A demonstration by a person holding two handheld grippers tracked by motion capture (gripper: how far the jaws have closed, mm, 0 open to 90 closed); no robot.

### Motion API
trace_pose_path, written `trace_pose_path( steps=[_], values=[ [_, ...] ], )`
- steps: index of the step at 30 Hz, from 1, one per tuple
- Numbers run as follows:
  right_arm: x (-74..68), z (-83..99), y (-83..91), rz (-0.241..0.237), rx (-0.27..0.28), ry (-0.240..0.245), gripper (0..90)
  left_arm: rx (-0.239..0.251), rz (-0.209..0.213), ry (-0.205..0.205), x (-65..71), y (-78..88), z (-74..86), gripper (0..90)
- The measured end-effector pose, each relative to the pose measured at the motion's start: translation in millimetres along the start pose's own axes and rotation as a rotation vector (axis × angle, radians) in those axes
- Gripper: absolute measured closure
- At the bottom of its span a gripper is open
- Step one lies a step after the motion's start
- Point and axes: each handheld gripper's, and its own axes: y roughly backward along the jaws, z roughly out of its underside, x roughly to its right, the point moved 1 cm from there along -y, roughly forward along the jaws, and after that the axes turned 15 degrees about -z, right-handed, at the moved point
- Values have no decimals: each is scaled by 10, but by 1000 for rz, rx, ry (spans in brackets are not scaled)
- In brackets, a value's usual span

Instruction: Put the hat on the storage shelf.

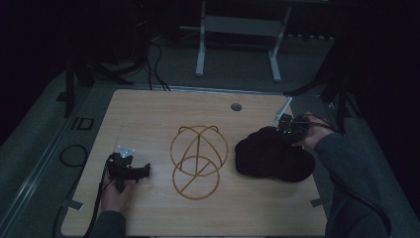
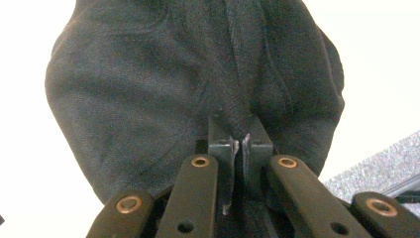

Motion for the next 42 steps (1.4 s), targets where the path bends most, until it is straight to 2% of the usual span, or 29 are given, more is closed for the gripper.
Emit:
trace_pose_path(
  steps=[12,26,42],
  values=[
    [-102,-82,99,-7,15,51,865,0,-1,-1,-1,0,0,1],
    [-199,-152,268,-6,37,86,865,0,0,-1,-1,0,0,1],
    [-304,-252,417,-23,28,126,866,0,-1,-1,-1,0,0,1]
  ],
)
